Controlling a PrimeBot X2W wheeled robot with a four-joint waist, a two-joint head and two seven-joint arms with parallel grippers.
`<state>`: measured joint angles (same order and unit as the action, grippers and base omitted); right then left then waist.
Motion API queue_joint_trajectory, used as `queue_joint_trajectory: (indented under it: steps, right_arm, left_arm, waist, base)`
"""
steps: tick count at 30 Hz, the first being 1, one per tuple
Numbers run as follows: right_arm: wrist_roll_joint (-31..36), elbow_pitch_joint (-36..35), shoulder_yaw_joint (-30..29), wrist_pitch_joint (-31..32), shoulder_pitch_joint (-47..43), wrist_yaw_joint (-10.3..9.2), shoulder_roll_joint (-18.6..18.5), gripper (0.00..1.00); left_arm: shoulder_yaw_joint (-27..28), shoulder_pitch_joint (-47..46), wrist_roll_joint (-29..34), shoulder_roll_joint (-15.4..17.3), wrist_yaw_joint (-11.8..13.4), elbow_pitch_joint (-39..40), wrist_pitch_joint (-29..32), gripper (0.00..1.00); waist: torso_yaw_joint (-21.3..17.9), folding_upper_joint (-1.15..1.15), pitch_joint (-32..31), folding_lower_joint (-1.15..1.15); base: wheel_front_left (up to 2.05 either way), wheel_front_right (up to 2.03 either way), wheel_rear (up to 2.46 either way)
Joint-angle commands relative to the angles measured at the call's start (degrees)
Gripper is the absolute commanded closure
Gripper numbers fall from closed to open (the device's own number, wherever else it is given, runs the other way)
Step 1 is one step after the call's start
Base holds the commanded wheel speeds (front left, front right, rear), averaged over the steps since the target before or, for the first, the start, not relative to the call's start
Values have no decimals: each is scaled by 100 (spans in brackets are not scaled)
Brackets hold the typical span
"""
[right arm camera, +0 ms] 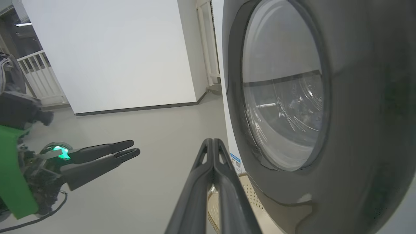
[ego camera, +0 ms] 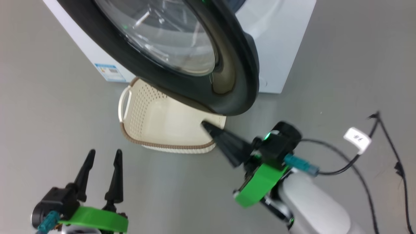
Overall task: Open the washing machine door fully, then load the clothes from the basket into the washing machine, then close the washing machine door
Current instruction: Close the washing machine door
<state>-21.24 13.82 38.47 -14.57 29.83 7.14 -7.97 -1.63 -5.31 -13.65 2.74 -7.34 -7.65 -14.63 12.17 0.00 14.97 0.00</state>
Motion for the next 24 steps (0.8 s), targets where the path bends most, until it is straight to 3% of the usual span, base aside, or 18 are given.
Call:
queue_joint_trajectory:
  steps: [1,24]
  right_arm:
    - [80,-159,-119,-40,103,35,143,100]
    - [734,-467,-1819,-42,711,35,357,100]
  left_arm:
    - [125,-225,-54,84,-14,116,-37,0]
    - [-159,-824,-278,181,-14,55,-37,0]
  waist:
    - [59,0,256,0]
    - [205,0,1099,0]
  base:
    - [0,0,0]
    - [0,0,0]
